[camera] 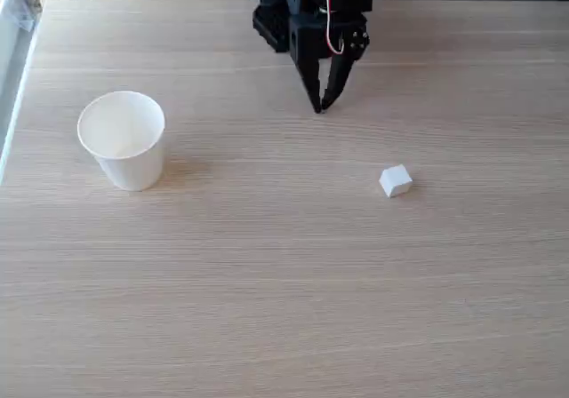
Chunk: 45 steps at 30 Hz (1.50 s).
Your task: Grasp a block and put it in the bin.
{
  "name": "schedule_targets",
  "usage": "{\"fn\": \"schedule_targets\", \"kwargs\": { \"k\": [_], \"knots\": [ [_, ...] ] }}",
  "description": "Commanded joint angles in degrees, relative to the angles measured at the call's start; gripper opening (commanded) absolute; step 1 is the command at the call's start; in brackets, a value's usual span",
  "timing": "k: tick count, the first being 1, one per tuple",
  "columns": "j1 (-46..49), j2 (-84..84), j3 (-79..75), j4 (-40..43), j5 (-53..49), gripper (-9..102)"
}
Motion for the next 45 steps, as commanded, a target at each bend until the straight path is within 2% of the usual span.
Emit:
{"fn": "schedule_targets", "kwargs": {
  "k": [1, 45],
  "knots": [
    [-0.5, 0.4, 0.8, 0.1, 0.4, 2],
    [-0.5, 0.4, 0.8, 0.2, -1.1, 0]
  ]
}}
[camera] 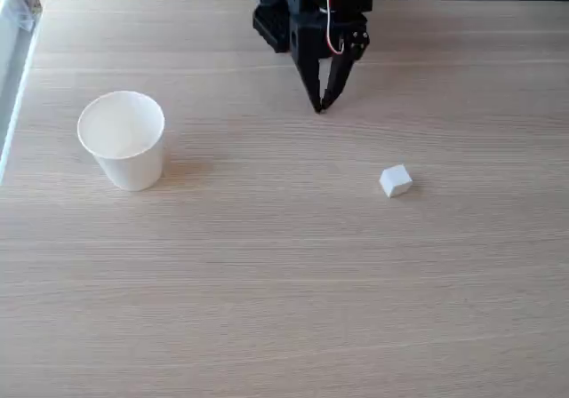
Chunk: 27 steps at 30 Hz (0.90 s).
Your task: Grasp a block and put it in the bin.
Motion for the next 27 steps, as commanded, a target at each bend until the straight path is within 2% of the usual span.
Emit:
{"fn": "schedule_targets", "kwargs": {
  "k": [1, 7, 12, 24, 27],
  "knots": [
    [-0.4, 0.4, 0.7, 0.2, -1.9, 0],
    [2.1, -1.8, 0.4, -7.4, -10.4, 0],
    [1.8, -9.1, -3.0, -12.7, -11.3, 0],
    [-3.2, -33.2, -23.2, -13.3, -3.9, 0],
    [-2.9, -38.8, -27.4, -13.6, -1.9, 7]
  ]
}}
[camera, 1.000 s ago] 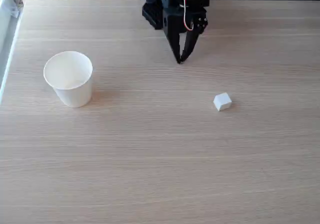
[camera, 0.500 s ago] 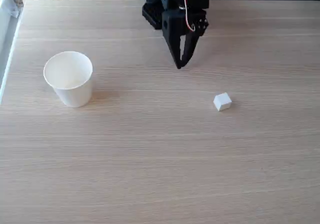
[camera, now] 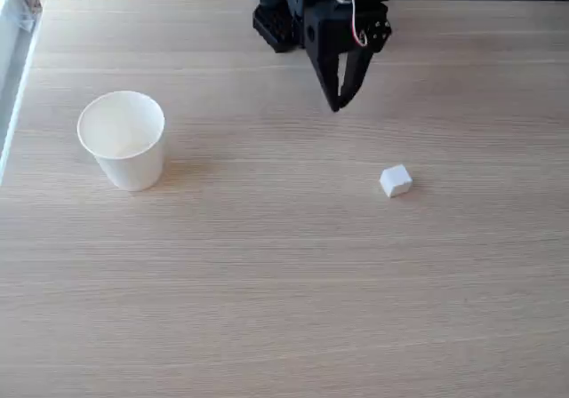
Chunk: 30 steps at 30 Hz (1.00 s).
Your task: Grasp a block and put it in the bin.
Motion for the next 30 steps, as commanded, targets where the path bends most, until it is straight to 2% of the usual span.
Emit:
{"fn": "schedule_targets", "kwargs": {
  "k": [1, 5, 12, 30],
  "knots": [
    [0.1, -5.7, -5.6, -1.4, 2.5, 10],
    [0.4, -9.8, -7.8, -1.1, 2.9, 22],
    [0.2, -14.1, -9.6, 1.0, 5.6, 32],
    [-2.2, -28.3, -15.5, -5.3, 8.9, 32]
  ]
}}
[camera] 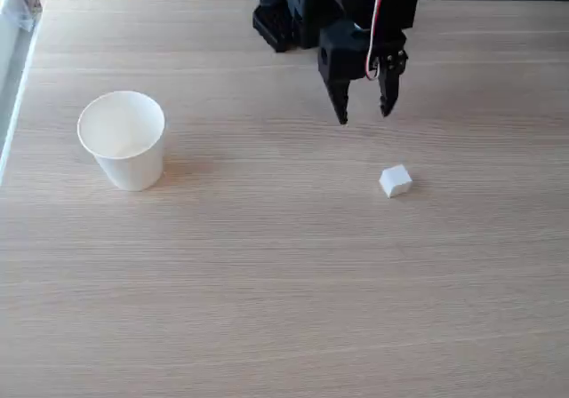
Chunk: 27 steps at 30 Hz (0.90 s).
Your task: Grasp a block and put it in the bin.
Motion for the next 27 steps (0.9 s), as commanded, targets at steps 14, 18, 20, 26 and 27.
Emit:
{"fn": "schedule_targets", "kwargs": {
  "k": [14, 18, 20, 26, 27],
  "knots": [
    [-1.6, -16.0, -11.0, -6.0, 6.0, 32],
    [-1.4, -19.0, -13.4, -6.8, 6.2, 32],
    [-1.3, -20.5, -14.9, -6.8, 6.2, 32],
    [-1.3, -24.9, -20.3, -6.8, 6.6, 32],
    [-1.3, -25.6, -21.1, -6.8, 6.6, 32]
  ]
}}
